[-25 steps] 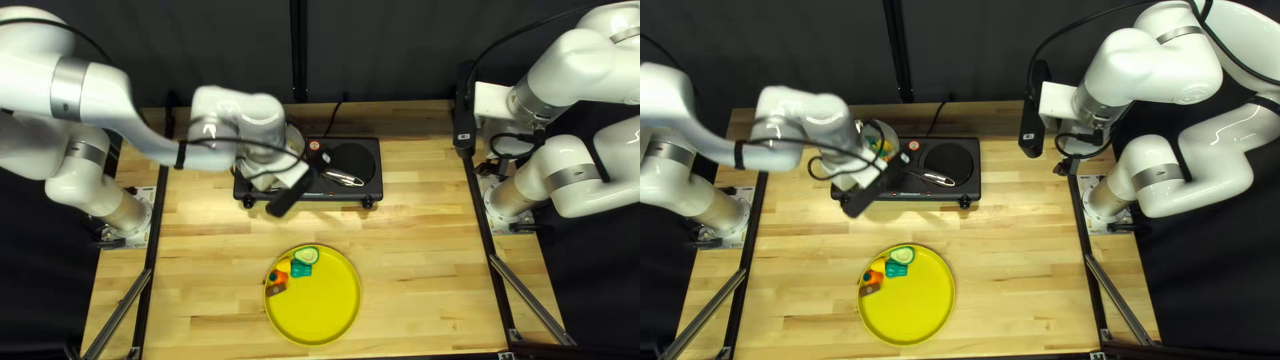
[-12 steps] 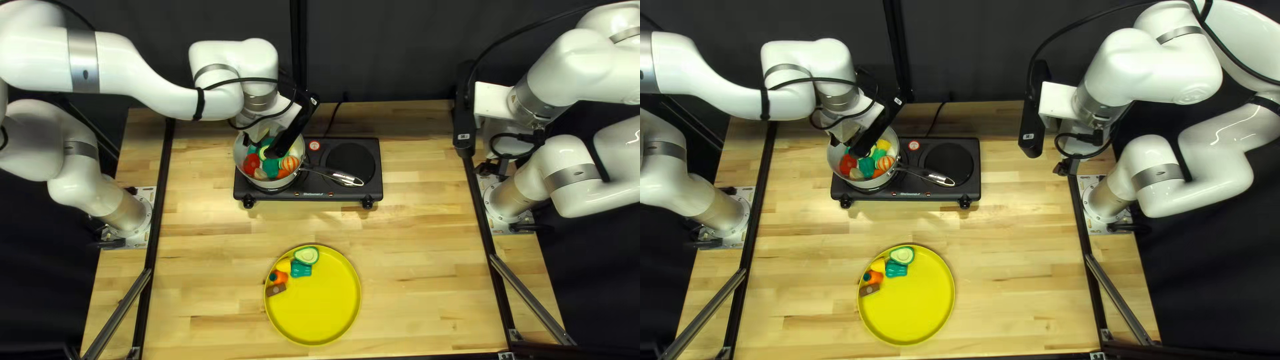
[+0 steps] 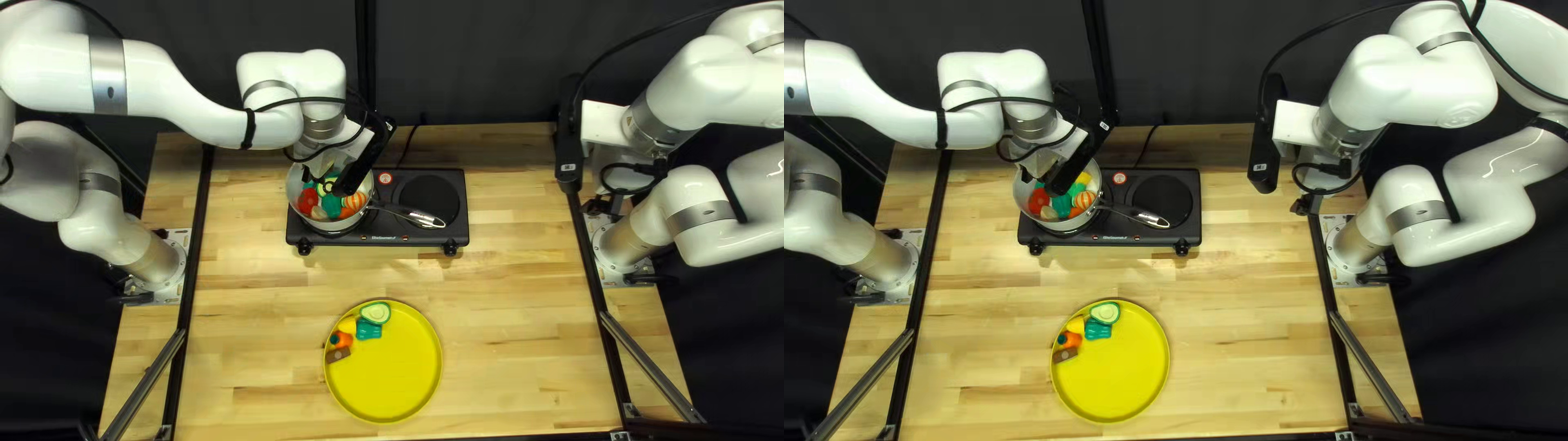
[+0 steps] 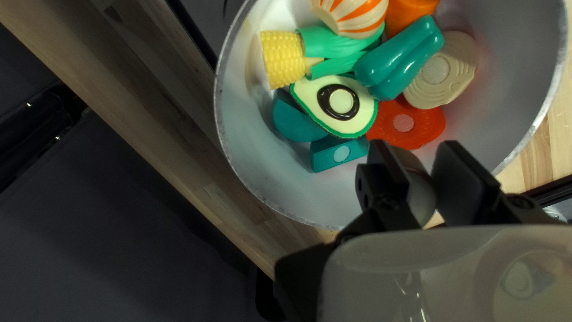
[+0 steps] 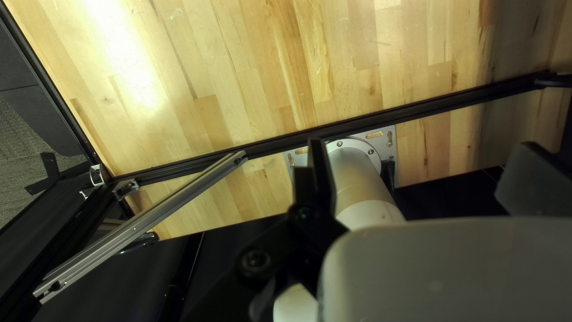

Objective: Pick up a pot and place it onto the stove surface, add food to pot

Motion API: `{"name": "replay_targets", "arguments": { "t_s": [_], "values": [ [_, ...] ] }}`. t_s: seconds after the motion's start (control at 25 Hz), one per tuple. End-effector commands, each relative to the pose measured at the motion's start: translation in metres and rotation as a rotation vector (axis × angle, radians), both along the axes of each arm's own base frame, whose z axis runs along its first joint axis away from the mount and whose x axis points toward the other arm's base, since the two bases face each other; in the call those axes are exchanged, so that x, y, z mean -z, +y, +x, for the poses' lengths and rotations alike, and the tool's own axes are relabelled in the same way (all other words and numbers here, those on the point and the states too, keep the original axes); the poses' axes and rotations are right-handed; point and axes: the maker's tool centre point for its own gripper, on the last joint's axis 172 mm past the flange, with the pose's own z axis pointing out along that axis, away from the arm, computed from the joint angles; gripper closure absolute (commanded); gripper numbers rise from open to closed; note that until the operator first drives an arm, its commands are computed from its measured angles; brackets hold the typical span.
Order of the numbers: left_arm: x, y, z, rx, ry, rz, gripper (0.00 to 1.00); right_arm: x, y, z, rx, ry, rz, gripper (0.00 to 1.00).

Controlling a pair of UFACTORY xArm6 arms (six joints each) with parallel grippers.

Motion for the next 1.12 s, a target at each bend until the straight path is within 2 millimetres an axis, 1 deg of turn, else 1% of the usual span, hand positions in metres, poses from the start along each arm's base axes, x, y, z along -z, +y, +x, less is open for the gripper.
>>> {"name": "replay_targets", "arguments": {
  "t_s": [0.04, 0.52, 0.56, 0.64, 0.72, 0.76, 0.8, 0.84, 0.88, 0.96, 1.0, 1.04, 1.12],
  "values": [
    [0.000, 0.000, 0.000, 0.000, 0.000, 0.000, 0.00, 0.000, 0.000, 0.000, 0.000, 0.000, 0.000, 0.00],
    [0.000, 0.000, 0.000, 0.000, 0.000, 0.000, 0.00, 0.000, 0.000, 0.000, 0.000, 0.000, 0.000, 0.00],
    [0.000, -0.005, 0.001, -0.003, 0.002, -0.004, 0.00, 0.000, 0.000, 0.000, 0.000, 0.000, 0.000, 0.00],
    [-0.003, -0.034, 0.009, -0.004, 0.015, -0.002, 0.00, 0.000, 0.000, 0.000, 0.000, 0.000, 0.000, 0.00],
    [-0.005, -0.090, 0.020, -0.015, 0.031, -0.007, 0.00, 0.000, 0.000, 0.000, 0.000, 0.000, 0.000, 0.00],
    [-0.004, -0.112, 0.022, -0.025, 0.037, -0.011, 0.00, 0.000, 0.000, 0.000, 0.000, 0.000, 0.000, 0.00],
    [0.000, -0.142, 0.025, -0.040, 0.044, -0.017, 0.00, 0.000, 0.000, 0.000, 0.000, 0.000, 0.000, 0.00],
    [0.001, -0.153, 0.026, -0.049, 0.048, -0.021, 0.00, 0.000, 0.000, 0.000, 0.000, 0.000, 0.000, 0.00],
    [0.007, -0.183, 0.028, -0.074, 0.049, -0.030, 0.00, 0.000, 0.000, 0.000, 0.000, 0.000, 0.000, 0.00],
    [0.012, -0.217, 0.031, -0.103, 0.041, -0.037, 0.00, 0.000, 0.000, 0.000, 0.000, 0.000, 0.000, 0.00],
    [0.014, -0.241, 0.033, -0.121, 0.032, -0.035, 0.00, 0.000, 0.000, 0.000, 0.000, 0.000, 0.000, 0.00],
    [0.014, -0.254, 0.035, -0.126, 0.025, -0.034, 0.00, 0.000, 0.000, 0.000, 0.000, 0.000, 0.000, 0.00],
    [0.020, -0.287, 0.037, -0.146, -0.019, -0.039, 0.00, 0.000, 0.000, 0.000, 0.000, 0.000, 0.000, 0.00]
  ]
}}
